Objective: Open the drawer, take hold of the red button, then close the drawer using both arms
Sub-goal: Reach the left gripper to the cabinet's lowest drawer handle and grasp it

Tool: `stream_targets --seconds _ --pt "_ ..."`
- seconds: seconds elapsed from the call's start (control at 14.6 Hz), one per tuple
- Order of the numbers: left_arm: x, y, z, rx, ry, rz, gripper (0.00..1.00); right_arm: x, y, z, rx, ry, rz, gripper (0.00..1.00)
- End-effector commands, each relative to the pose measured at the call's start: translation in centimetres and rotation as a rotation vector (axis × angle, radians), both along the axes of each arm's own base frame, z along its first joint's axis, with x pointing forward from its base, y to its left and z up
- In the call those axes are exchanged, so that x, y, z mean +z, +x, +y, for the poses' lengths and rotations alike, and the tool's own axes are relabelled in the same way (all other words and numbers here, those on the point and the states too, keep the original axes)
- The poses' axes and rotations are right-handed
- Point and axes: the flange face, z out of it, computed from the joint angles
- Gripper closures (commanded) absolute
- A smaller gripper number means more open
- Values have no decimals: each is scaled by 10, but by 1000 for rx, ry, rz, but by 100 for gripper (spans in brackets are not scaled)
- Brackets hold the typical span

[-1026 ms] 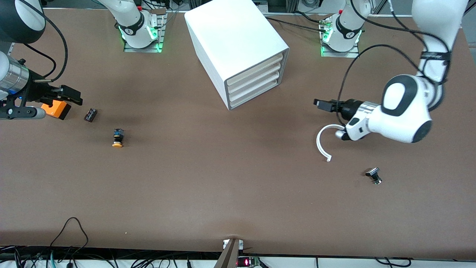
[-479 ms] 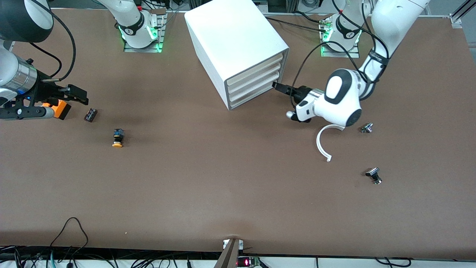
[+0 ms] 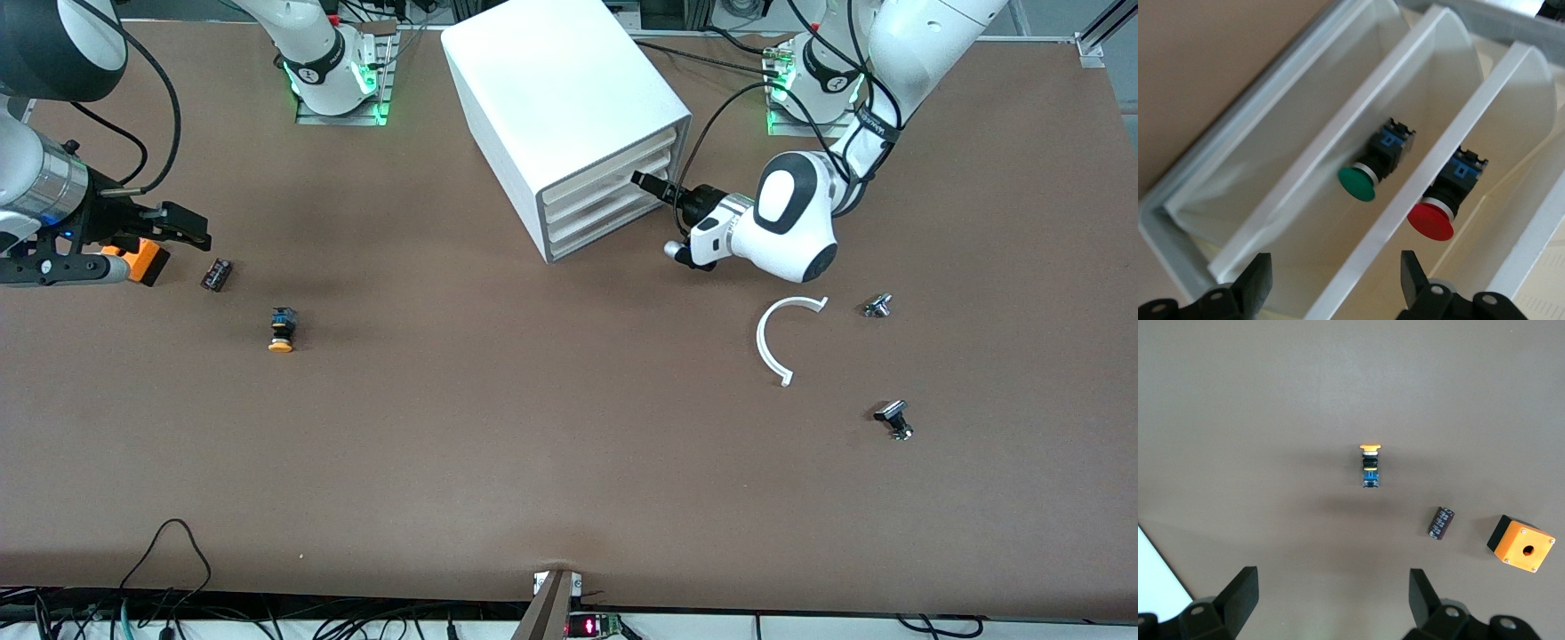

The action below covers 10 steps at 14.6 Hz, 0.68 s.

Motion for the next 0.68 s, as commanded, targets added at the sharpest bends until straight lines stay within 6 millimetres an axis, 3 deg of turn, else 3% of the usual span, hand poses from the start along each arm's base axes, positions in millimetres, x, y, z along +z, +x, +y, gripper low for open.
stream_targets --seconds 0.0,0.07,0.21,0.41,0.62 --pt "7 -18 -15 1 -36 -4 30 5 0 2 13 12 -3 0" --pt "6 -20 -15 -1 -34 0 45 5 1 1 13 12 -6 0" --pt "2 -24 -13 -6 -28 9 100 5 0 1 11 12 -3 0" --pt "-3 -17 -5 8 -12 -1 100 5 1 3 12 17 -6 0" --pt "-6 6 21 67 14 -22 100 5 1 3 27 22 -11 0"
